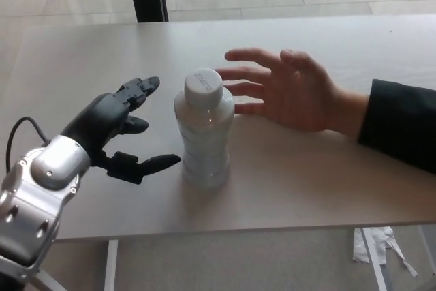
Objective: Pick up a bottle and hand it
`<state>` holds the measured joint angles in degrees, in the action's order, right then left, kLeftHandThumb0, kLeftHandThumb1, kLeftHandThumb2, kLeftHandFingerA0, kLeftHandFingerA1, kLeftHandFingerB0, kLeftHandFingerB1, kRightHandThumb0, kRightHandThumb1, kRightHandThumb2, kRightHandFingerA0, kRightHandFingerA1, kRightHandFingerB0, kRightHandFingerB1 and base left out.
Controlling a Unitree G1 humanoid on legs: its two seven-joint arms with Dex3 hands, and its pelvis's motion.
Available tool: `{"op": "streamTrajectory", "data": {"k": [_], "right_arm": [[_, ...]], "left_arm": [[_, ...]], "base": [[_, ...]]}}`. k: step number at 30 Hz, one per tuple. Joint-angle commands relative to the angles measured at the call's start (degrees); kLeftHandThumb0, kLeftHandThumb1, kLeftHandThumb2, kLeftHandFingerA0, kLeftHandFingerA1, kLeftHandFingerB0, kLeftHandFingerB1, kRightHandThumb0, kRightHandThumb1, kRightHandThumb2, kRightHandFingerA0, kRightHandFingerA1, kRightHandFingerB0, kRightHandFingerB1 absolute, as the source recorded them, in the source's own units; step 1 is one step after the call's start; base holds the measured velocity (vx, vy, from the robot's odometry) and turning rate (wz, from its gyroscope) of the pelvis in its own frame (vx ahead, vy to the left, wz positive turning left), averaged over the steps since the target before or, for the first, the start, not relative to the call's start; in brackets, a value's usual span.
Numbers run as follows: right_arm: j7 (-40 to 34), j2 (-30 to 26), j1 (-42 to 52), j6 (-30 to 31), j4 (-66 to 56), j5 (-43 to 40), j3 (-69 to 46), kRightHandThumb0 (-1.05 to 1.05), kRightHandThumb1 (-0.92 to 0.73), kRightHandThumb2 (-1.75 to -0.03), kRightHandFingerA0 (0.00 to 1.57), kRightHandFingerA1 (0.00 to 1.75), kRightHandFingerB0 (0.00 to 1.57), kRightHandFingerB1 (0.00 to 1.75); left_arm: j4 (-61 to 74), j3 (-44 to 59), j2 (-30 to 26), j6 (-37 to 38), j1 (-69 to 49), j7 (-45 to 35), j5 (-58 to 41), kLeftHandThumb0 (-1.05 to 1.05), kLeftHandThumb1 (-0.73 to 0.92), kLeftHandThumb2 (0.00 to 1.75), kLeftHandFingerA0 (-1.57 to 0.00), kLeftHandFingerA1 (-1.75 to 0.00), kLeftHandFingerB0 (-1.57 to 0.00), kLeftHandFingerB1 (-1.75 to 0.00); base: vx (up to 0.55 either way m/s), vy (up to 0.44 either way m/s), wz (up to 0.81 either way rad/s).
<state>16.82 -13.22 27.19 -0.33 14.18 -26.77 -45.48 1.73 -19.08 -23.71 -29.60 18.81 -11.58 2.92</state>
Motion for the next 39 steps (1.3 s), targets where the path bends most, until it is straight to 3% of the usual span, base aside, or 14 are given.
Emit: {"op": "streamTrajectory", "data": {"k": [1, 2, 7, 8, 12, 16, 19, 20, 27, 28, 29, 30, 31, 39], "right_arm": [[-0.1, -0.5, 0.0, 1.1, -0.3, -1.7, 0.0, -0.49, -0.52, -0.57, 0.35, 0.45, 0.35, 0.32], [0.0, -0.4, -0.1, 0.4, -0.1, -1.6, 0.0, -0.56, -0.40, -0.75, 0.31, 0.53, 0.29, 0.44], [-0.3, -0.7, -0.3, 1.2, 0.1, -1.6, 0.2, -0.56, -0.40, -0.75, 0.32, 0.51, 0.30, 0.44], [-0.6, -0.7, -0.4, 1.0, 0.3, -1.3, 0.3, -0.57, -0.40, -0.75, 0.32, 0.51, 0.30, 0.44], [-0.1, -1.4, -0.9, -0.2, 1.0, -0.7, 0.5, -0.58, -0.41, -0.75, 0.31, 0.51, 0.30, 0.44], [0.0, -1.4, -1.3, 0.1, 1.4, -1.0, 0.6, -0.52, -0.50, -0.55, 0.37, 0.43, 0.36, 0.32], [-0.3, -1.7, -1.7, -0.5, 1.8, -0.2, 0.9, -0.51, -0.51, -0.56, 0.36, 0.43, 0.36, 0.33], [-0.3, -2.0, -1.7, 0.3, 1.3, -0.4, 1.0, -0.56, -0.40, -0.74, 0.31, 0.50, 0.29, 0.44], [-0.5, -2.1, -1.6, 3.6, -0.5, -2.5, 0.7, -0.51, -0.47, -0.55, 0.38, 0.42, 0.37, 0.34], [-1.3, -2.2, -1.9, 4.0, -0.7, -2.3, 0.8, -0.52, -0.46, -0.54, 0.39, 0.43, 0.38, 0.34], [-1.3, -2.3, -2.1, 3.8, -0.2, -2.0, 0.9, -0.53, -0.46, -0.54, 0.37, 0.42, 0.37, 0.34], [-1.5, -2.3, -2.1, 3.5, -0.2, -1.5, 1.1, -0.54, -0.46, -0.55, 0.39, 0.42, 0.37, 0.35], [-1.7, -2.2, -1.9, 3.8, -0.7, -1.4, 1.1, -0.52, -0.47, -0.55, 0.39, 0.42, 0.37, 0.34], [-2.1, -1.9, -2.0, 5.6, -2.4, -2.1, 1.0, -0.52, -0.45, -0.54, 0.40, 0.42, 0.38, 0.34]], "left_arm": [[-2.4, 0.3, 1.9, -3.4, -0.3, 3.0, 4.7, -0.83, 0.51, 0.92, -0.01, -0.57, 0.00, 0.00], [-3.0, 0.6, 2.4, -3.5, -0.6, 3.0, 4.8, -0.90, 0.48, 0.58, -0.07, -0.59, 0.00, 0.00], [-6.1, 3.8, 6.4, -3.0, -2.6, 5.0, 3.9, -0.91, 0.48, 0.59, -0.09, -0.67, 0.00, 0.00], [-6.7, 3.8, 7.0, -2.3, -3.0, 5.5, 4.5, -0.84, 0.38, 0.85, -0.04, -0.61, 0.00, 0.00], [-6.9, 2.4, 10.4, -0.6, -4.9, 7.8, 6.5, -0.92, 0.48, 0.59, -0.03, -0.57, 0.00, 0.00], [-5.6, 0.0, 12.7, 1.1, -7.6, 6.7, 6.5, -0.80, 0.45, 0.91, 0.00, -0.30, 0.00, -0.09], [-5.8, -1.0, 13.5, 2.7, -8.2, 7.2, 7.5, -0.96, 0.45, 0.63, 0.00, -0.39, 0.00, 0.00], [-5.8, -1.8, 13.9, 3.5, -8.5, 7.5, 8.1, -0.84, 0.47, 0.92, 0.00, -0.27, 0.00, -0.06], [-5.6, -4.1, 14.5, 12.4, -10.8, 9.7, 10.4, -0.85, 0.51, 0.91, 0.00, -0.34, 0.00, -0.04], [-5.9, -4.3, 14.4, 14.2, -11.2, 9.9, 10.7, -0.92, 0.46, 0.60, 0.00, -0.44, 0.00, 0.00], [-5.8, -4.6, 14.3, 14.8, -11.4, 10.0, 10.9, -0.88, 0.53, 0.95, 0.00, -0.30, 0.00, -0.02], [-5.5, -4.8, 14.4, 14.7, -11.5, 9.9, 11.1, -0.93, 0.48, 0.59, 0.00, -0.41, 0.00, 0.00], [-5.4, -4.9, 14.5, 14.9, -11.6, 10.1, 11.2, -0.86, 0.50, 0.93, 0.00, -0.27, 0.00, -0.07], [-10.3, -0.7, 22.0, 22.0, -11.3, 22.7, 13.0, -0.77, 0.35, 0.75, -0.03, -0.48, 0.00, 0.00]], "base": [[0.00, 0.000, 0.00], [0.00, 0.000, 0.00], [0.00, 0.000, 0.00], [0.00, 0.000, 0.00], [0.00, 0.000, 0.00], [0.00, 0.000, 0.00], [0.00, 0.000, 0.00], [0.00, 0.000, 0.00], [0.00, 0.000, 0.00], [0.00, 0.000, 0.00], [0.00, 0.000, 0.00], [0.00, 0.000, 0.00], [0.00, 0.000, 0.00], [0.00, 0.000, 0.00]]}}
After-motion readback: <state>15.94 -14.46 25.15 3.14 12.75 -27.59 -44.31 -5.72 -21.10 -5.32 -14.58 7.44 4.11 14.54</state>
